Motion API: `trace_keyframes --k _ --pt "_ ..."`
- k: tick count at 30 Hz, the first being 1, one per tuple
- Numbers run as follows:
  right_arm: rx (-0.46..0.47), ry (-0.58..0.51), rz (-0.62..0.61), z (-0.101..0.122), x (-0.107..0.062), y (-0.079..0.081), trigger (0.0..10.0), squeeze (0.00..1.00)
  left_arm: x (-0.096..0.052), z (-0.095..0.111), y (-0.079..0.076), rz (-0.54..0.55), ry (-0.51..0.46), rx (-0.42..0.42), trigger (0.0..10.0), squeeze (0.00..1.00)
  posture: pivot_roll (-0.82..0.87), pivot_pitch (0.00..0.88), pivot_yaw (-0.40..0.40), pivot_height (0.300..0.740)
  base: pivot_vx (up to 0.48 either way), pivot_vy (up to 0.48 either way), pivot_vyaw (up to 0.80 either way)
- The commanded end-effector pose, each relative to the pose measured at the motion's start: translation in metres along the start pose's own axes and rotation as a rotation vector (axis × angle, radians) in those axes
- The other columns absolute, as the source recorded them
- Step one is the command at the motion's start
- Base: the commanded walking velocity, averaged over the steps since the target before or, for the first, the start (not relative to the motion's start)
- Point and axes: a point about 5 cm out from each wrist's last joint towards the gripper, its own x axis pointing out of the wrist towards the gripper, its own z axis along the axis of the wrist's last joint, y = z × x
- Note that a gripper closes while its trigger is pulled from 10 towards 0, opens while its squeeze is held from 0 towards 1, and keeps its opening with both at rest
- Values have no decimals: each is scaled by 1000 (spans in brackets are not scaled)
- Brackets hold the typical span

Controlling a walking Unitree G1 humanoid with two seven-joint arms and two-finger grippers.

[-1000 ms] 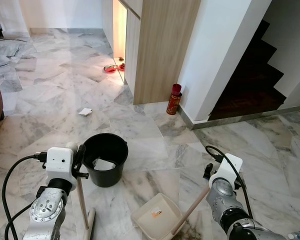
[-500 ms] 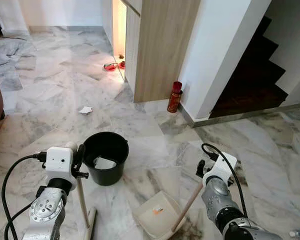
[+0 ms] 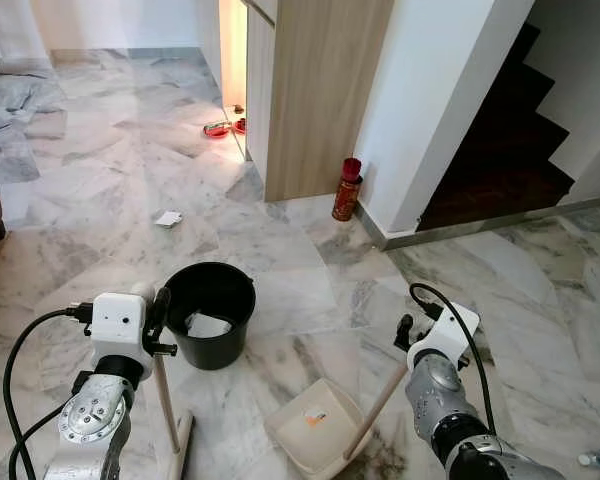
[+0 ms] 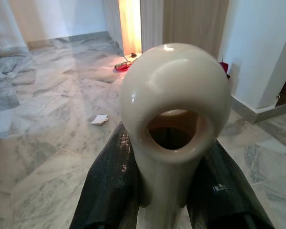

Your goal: Sweep floor

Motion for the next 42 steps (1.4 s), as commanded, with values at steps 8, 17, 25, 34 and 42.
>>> trace_keyframes --k 8,17,25,34,42 --pt "-85 -30 22 2 0 0 10000 1000 1 10 -1 -8 -39 16 10000 0 258 86 -122 740 0 0 0" --pt "-80 -37 25 3 0 2 10000 0 1 10 -2 -11 -41 19 10000 0 258 88 -123 740 0 0 0" --pt "-79 -6 -23 -2 -1 -1 10000 0 1 10 -3 -19 -39 29 10000 0 259 90 -124 740 0 0 0" --pt "-58 -44 -12 5 0 2 10000 0 1 10 -4 -21 -39 27 10000 0 259 87 -124 740 0 0 0" --pt "-89 -47 0 3 -1 2 10000 0 -1 5 -4 -16 -30 19 10000 0 260 82 -124 740 0 0 0"
